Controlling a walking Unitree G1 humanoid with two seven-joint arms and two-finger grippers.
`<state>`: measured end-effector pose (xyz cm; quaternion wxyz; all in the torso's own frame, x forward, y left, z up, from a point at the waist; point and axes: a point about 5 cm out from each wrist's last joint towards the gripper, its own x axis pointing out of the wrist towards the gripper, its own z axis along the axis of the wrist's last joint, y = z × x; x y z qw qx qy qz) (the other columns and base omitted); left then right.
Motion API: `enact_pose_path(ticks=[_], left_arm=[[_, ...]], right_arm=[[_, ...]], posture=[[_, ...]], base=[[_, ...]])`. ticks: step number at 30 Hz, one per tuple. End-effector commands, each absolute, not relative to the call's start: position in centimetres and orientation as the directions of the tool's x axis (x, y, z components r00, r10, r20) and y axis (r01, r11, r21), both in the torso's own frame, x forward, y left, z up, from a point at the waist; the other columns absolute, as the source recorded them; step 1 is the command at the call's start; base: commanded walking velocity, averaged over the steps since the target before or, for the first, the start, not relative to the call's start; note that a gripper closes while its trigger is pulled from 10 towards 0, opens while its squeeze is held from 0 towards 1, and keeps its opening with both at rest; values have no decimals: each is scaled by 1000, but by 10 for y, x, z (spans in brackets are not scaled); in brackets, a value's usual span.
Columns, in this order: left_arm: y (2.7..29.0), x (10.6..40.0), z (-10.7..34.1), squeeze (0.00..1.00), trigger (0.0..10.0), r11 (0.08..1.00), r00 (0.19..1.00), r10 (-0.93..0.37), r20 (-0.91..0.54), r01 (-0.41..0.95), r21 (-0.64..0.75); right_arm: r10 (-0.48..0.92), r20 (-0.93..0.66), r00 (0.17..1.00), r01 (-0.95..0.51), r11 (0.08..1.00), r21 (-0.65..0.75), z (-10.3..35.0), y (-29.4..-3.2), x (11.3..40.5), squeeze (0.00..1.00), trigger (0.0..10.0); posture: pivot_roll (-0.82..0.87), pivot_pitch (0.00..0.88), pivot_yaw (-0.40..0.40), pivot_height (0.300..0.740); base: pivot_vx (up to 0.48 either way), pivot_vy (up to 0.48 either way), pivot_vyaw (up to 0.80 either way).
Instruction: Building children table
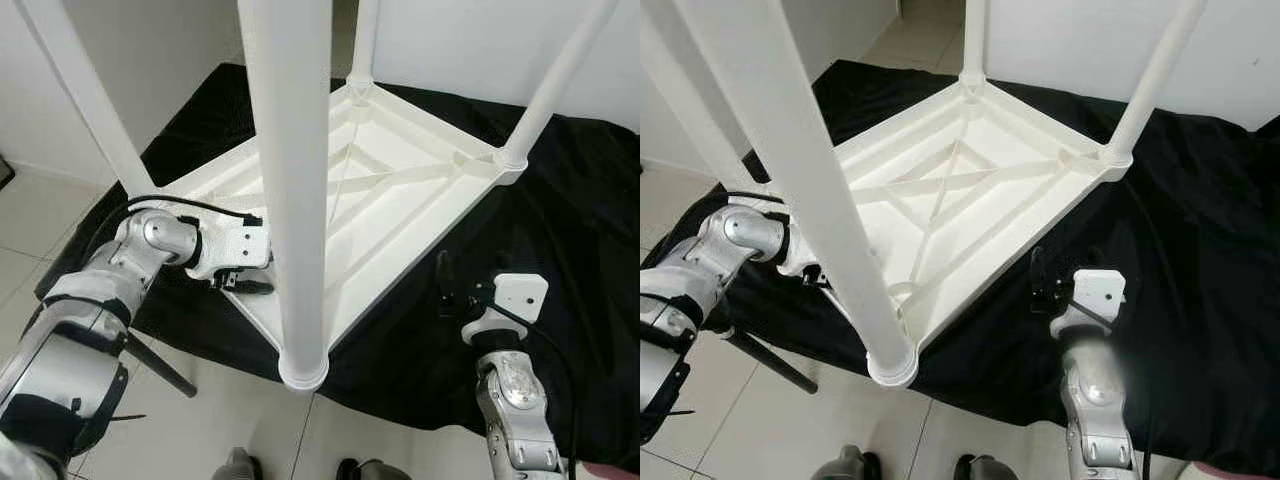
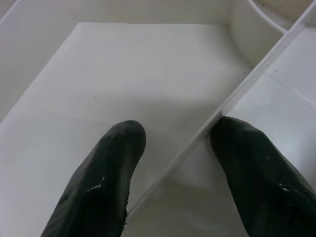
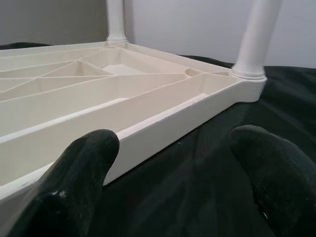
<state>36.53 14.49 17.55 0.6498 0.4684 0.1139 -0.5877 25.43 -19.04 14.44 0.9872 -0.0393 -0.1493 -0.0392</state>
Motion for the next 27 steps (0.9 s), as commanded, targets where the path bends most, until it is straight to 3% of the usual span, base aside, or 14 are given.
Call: enact_pose_path(ticks=[1, 3, 4, 5, 8, 21, 22, 23, 27], left_arm=[[163, 362, 150, 0, 10000, -96, 289, -552, -782, 910, 404], [163, 363, 151, 0, 10000, -98, 278, -551, -787, 915, 392], [162, 363, 153, 0, 3098, -83, 265, -569, -778, 923, 375], [160, 364, 156, 0, 196, -63, 258, -596, -761, 929, 365], [159, 365, 159, 0, 0, -47, 254, -619, -743, 933, 358], [136, 362, 157, 0, 0, -17, 243, -757, -607, 920, 390], [131, 361, 156, 0, 2157, -16, 244, -770, -590, 916, 400], [123, 359, 155, 0, 10000, -25, 243, -787, -567, 906, 423], [102, 352, 156, 0, 10000, -52, 209, -852, -481, 879, 474]], right_arm=[[-54, 268, 962, 75, 995, -66, 139, -188, 252, 0, 10000], [-51, 268, 962, 71, 995, -68, 139, -188, 253, 0, 10000], [-50, 268, 962, 71, 995, -70, 139, -188, 253, 0, 10000], [-52, 268, 962, 73, 995, -71, 139, -188, 252, 0, 10000], [-55, 267, 962, 77, 994, -72, 139, -189, 252, 0, 10000], [-52, 265, 963, 71, 996, -62, 137, -183, 255, 0, 10000], [-49, 266, 963, 68, 996, -61, 138, -182, 255, 0, 10000], [-46, 266, 963, 65, 996, -62, 138, -182, 256, 0, 10000], [-42, 266, 963, 61, 996, -61, 137, -181, 256, 0, 10000]], posture=[[33, 176, 6, 740], [33, 176, 6, 740], [30, 176, 8, 740], [26, 175, 12, 740], [26, 175, 12, 740], [34, 164, 2, 740], [34, 164, 2, 740], [33, 161, 2, 740], [35, 157, -1, 740]], base=[[0, 0, 0], [0, 0, 0], [0, 0, 0], [0, 0, 0], [0, 0, 0], [0, 0, 0], [0, 0, 0], [0, 0, 0], [0, 0, 0]])
